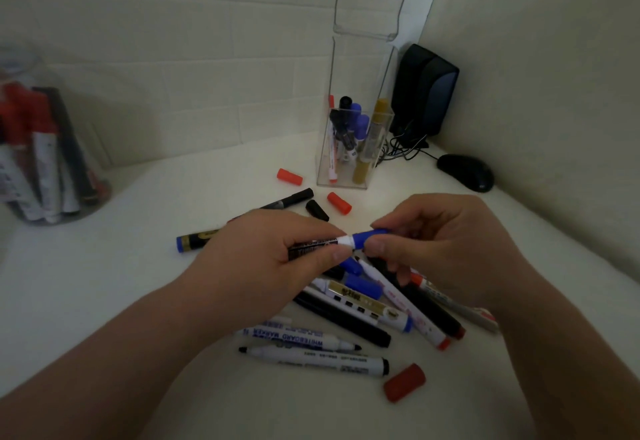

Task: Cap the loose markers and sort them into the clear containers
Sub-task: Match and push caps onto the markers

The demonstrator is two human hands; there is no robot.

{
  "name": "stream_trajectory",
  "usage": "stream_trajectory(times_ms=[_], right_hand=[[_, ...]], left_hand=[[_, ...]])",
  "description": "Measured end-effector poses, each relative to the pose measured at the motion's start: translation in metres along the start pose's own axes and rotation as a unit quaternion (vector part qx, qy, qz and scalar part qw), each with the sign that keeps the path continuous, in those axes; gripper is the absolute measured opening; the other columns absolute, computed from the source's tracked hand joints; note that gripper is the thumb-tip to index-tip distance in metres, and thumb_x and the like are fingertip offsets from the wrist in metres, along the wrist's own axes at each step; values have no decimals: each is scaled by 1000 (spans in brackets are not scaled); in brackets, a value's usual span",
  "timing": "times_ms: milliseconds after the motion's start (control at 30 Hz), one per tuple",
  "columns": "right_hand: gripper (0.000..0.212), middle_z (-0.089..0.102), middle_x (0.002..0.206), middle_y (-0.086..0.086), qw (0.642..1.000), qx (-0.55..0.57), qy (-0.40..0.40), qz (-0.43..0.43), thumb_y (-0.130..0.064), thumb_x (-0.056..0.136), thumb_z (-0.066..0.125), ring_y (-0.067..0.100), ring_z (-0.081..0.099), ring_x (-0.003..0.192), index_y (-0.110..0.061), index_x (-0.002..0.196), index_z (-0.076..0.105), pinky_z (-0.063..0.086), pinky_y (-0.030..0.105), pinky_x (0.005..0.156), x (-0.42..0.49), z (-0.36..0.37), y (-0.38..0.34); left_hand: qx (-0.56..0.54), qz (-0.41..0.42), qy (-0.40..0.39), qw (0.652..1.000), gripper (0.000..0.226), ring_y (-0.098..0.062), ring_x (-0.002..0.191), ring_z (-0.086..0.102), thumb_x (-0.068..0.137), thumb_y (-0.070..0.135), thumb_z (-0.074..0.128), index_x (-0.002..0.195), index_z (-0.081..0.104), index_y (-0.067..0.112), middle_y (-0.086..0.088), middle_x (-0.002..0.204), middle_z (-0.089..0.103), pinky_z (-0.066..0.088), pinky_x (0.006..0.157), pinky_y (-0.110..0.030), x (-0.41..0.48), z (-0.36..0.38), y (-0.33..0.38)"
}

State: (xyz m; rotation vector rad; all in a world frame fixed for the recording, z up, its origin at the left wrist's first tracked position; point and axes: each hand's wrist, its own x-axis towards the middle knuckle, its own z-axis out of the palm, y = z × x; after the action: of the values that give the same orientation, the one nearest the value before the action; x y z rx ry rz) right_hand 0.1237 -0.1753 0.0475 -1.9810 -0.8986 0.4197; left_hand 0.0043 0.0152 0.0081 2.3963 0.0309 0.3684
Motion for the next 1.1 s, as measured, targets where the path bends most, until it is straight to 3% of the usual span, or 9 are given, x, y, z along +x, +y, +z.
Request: stream_trajectory(times_ms=[133, 300, 400, 467, 633, 867, 1000, 1100], right_hand=[[17, 75, 78, -3, 999, 8, -24, -23, -25, 73, 73, 13, 71, 62, -19, 89, 71, 60, 24, 62, -1, 2, 1], [18, 75, 80, -8, 996, -8, -25, -89, -26, 74, 73, 12, 72, 64, -18, 91, 73, 60, 25, 63, -5, 8, 0], [19, 74, 75, -6, 995, -7, -31, -94, -28, 76, 72, 16, 69, 56, -18, 92, 72, 61, 34, 58, -5, 12, 0], [17, 72, 67, -4, 996, 10, -35, -87, -28, 77, 70, 14, 64, 49, -17, 90, 71, 58, 31, 53, -5, 13, -1], [13, 70, 66, 13, 988, 134, -79, -2, -24, 77, 71, 17, 52, 40, -11, 79, 71, 45, 25, 40, 0, 14, -3], [15, 58, 60, 17, 955, 266, -92, 98, -18, 74, 73, 16, 40, 37, -5, 79, 68, 32, 18, 33, 4, 20, 2], [13, 65, 62, 15, 978, 190, -73, 39, -21, 79, 71, 16, 47, 38, -9, 81, 67, 39, 22, 37, 2, 16, -2], [12, 69, 65, 11, 989, 126, -63, -46, -21, 85, 67, 16, 53, 41, -9, 87, 66, 45, 25, 40, -4, 18, -4]], left_hand=[[72, 48, -4, 996, 34, 3, 89, 59, 99, 58, 42, 120, 65, 46, 26, 90, 64, 46, 70, -20, 1, -2, 2], [36, 73, -12, 997, 36, 0, 82, 63, 92, 62, 46, 121, 65, 50, 26, 87, 67, 52, 65, -29, 0, -9, -2], [68, 105, -2, 992, 36, 2, 78, 61, 95, 59, 47, 124, 65, 47, 26, 86, 67, 51, 64, -23, -2, -11, -5], [86, 125, 14, 988, 35, 2, 76, 60, 97, 55, 48, 124, 67, 43, 23, 85, 68, 50, 63, -22, -2, -12, -5], [130, 167, 43, 977, 31, -3, 67, 57, 99, 48, 52, 119, 71, 34, 15, 77, 66, 51, 57, -32, -2, -10, -5], [145, 157, 36, 976, 33, -3, 68, 58, 100, 48, 46, 111, 72, 31, 15, 78, 67, 52, 59, -32, -1, -6, -4], [147, 116, 5, 982, 29, 0, 69, 50, 102, 51, 36, 106, 62, 39, 22, 77, 55, 43, 61, -21, 0, -5, 1], [113, 106, -52, 987, 29, -4, 72, 57, 102, 53, 36, 107, 62, 40, 17, 77, 59, 48, 64, -27, 1, -13, 1]])
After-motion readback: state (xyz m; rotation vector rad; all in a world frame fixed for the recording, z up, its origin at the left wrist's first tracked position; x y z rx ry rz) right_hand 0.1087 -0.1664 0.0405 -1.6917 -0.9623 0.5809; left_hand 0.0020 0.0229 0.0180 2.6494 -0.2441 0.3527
